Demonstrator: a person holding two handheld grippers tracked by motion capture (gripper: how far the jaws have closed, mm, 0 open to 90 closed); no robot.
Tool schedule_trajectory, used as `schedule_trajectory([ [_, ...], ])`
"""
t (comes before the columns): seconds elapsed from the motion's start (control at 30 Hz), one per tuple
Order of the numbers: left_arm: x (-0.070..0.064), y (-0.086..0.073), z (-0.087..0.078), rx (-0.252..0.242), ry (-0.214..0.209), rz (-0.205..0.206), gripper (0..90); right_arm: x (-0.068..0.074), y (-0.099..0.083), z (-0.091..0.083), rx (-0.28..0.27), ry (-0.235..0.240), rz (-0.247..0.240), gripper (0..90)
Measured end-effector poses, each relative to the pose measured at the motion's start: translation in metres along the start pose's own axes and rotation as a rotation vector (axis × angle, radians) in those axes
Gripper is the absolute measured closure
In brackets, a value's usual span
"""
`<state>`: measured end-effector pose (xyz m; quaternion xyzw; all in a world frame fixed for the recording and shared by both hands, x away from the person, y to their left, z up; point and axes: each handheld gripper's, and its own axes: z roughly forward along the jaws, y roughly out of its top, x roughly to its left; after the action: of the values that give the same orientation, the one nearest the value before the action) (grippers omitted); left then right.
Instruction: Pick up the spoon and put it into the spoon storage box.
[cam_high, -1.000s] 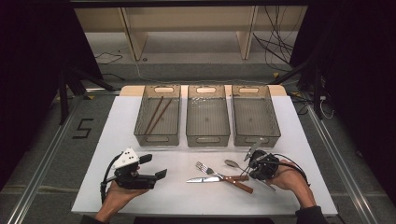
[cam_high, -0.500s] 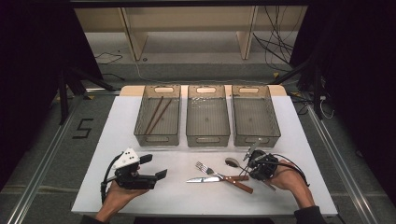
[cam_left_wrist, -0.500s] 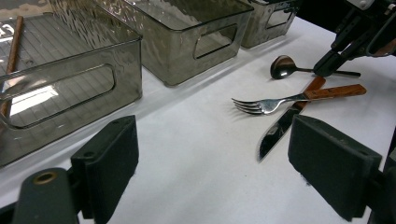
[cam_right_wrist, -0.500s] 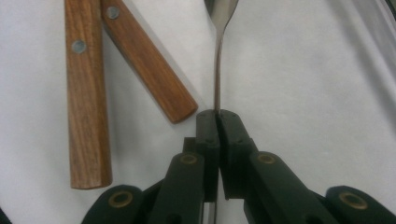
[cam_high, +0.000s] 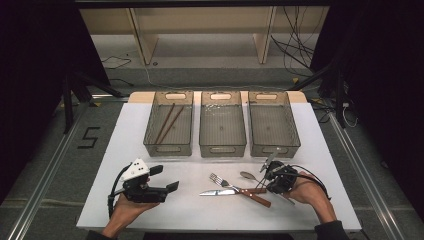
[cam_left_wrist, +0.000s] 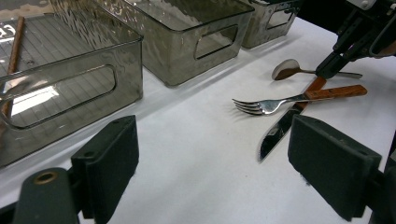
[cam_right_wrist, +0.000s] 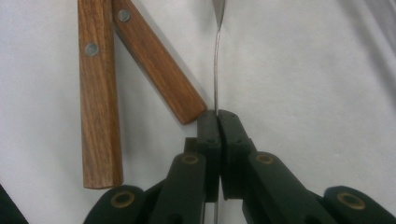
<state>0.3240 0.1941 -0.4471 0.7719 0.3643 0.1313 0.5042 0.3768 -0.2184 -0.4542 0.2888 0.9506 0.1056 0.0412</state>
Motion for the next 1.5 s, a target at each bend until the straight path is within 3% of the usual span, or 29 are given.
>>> schedule_trajectory([
  [0.3,0.001,0.000,0.000,-0.002,0.003,-0.001,16.1,0.001,0.000,-0.004,-0.009,-0.002,-0.004,90.0],
  [0.53,0.000,0.000,-0.001,-0.004,0.006,-0.002,16.1,0.000,0.008,-0.031,-0.107,-0.042,-0.007,90.0],
  [0.63,0.001,0.000,-0.001,-0.010,0.008,-0.007,16.1,-0.003,0.017,-0.041,-0.168,-0.057,0.015,90.0],
  [0.93,0.001,0.000,-0.002,-0.021,0.009,-0.007,16.0,-0.016,0.055,-0.062,-0.334,-0.063,0.094,90.0],
  [1.17,0.003,0.000,-0.004,-0.032,0.013,-0.008,16.0,-0.023,0.094,-0.065,-0.374,-0.068,0.122,89.9],
  [1.5,0.003,0.000,-0.005,-0.046,0.015,-0.010,16.0,-0.032,0.143,-0.061,-0.378,-0.085,0.158,89.8],
])
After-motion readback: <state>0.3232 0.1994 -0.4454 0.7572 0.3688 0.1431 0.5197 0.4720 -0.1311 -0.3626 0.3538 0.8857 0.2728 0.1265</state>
